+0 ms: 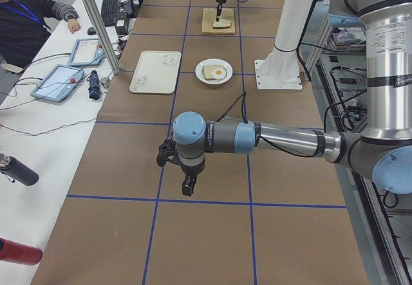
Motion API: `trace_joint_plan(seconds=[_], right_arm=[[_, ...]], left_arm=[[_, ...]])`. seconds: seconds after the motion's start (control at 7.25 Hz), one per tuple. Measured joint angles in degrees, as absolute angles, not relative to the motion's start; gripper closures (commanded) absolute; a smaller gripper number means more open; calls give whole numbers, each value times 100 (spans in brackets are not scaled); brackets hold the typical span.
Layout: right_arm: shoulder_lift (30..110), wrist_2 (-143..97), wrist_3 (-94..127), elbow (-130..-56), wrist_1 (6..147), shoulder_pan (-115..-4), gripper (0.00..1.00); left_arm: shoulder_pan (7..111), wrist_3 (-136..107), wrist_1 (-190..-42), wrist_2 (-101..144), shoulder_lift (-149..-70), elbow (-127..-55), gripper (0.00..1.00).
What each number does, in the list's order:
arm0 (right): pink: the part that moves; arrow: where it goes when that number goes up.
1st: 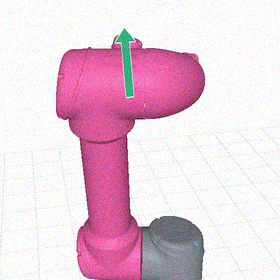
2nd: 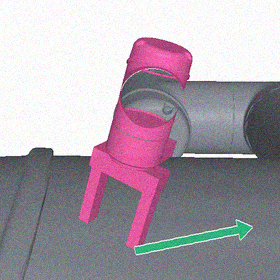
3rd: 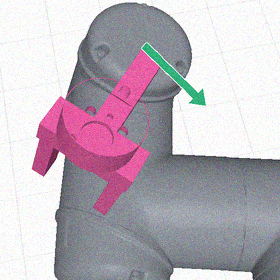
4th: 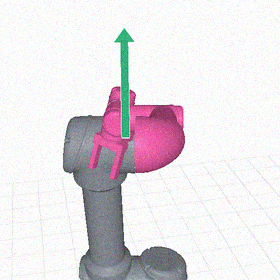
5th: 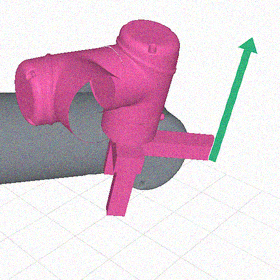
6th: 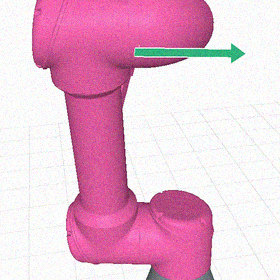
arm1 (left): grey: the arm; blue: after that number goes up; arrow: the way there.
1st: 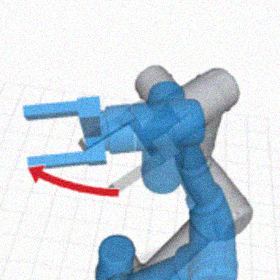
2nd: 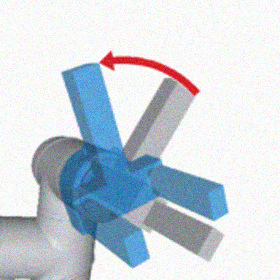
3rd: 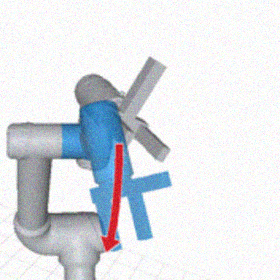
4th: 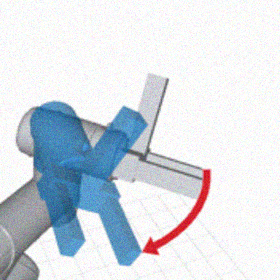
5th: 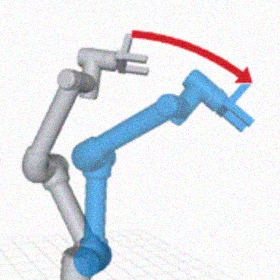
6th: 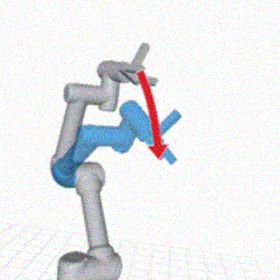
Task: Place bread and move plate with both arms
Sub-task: 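Reach the right gripper to the bread slice on the bamboo board, then close the right gripper on the bread slice's edge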
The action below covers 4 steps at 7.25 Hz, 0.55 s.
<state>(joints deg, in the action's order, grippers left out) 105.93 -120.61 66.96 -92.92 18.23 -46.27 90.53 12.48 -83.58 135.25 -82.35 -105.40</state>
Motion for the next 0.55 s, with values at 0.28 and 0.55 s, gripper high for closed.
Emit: trace_joint_plan(seconds=[0.28, 0.55], right_arm=[[10619, -12084, 6508, -9321, 1822, -4618, 100], [10626, -12206, 6438, -9358, 1820, -4661, 100]], left_arm=[[9053, 1248, -8358, 13523, -8233, -10539, 2], [9053, 1248, -8358, 13520, -8233, -10540, 2]])
